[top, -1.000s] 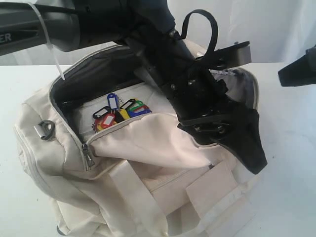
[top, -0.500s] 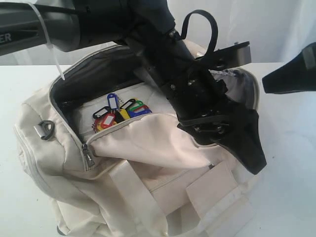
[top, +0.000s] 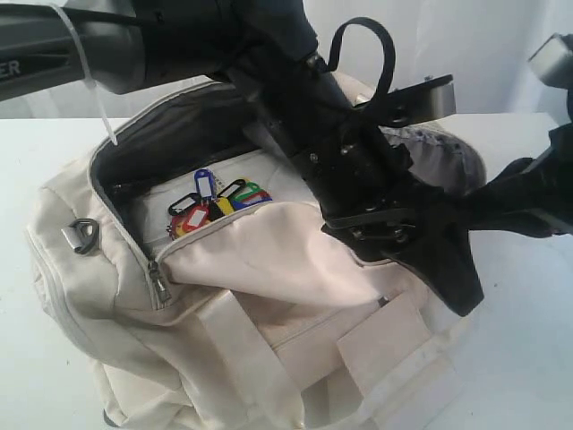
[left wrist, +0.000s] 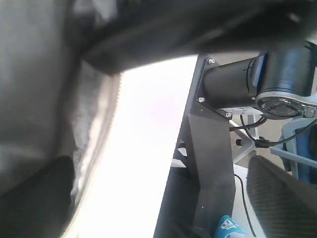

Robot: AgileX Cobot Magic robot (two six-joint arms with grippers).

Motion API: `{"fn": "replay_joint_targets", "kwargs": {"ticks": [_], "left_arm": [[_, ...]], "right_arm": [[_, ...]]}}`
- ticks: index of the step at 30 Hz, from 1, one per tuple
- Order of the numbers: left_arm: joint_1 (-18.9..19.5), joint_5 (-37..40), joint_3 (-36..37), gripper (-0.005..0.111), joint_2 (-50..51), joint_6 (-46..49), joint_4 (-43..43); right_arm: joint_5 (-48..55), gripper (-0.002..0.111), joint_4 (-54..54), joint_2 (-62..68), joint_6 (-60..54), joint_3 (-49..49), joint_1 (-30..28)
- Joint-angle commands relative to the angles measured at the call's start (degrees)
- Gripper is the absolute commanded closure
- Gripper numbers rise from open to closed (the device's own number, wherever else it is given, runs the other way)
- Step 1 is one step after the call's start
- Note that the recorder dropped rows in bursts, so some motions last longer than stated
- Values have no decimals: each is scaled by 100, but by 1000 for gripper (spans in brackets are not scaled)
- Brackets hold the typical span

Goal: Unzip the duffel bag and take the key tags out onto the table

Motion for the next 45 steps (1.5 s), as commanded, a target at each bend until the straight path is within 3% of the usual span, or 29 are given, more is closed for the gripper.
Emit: {"fn": "replay_joint_targets", "kwargs": {"ticks": [1,7,12,15,26,30,35,41,45], "left_arm": [[-23,536,20,14,-86,20,-4],[-23,536,20,14,-669,-266,1472],[-23,536,20,14,-1132,-266,2413],[-23,536,20,14,-1193,-266,3818],[-23,214,20,14,-128,-990,5594],[-23,286,20,18,189,-1018,5547],[-23,308,30,47,402,-1018,5413],[-23,536,39,102,390,-975,5112],[-34,536,39,106,344,-946,5073]], "right_arm": [[-465,108,-67,-4,-61,245,37],[-856,108,-76,-4,109,655,37],[-953,108,-780,-4,773,655,37],[-853,108,-1097,-4,1005,655,37],[-768,108,-1097,-4,1005,655,37],[-788,108,-1073,-4,1005,655,37],[-813,108,-1061,-4,1005,655,37],[-862,108,-1061,-4,1005,655,37],[-862,108,-1061,-4,1005,655,37]]}}
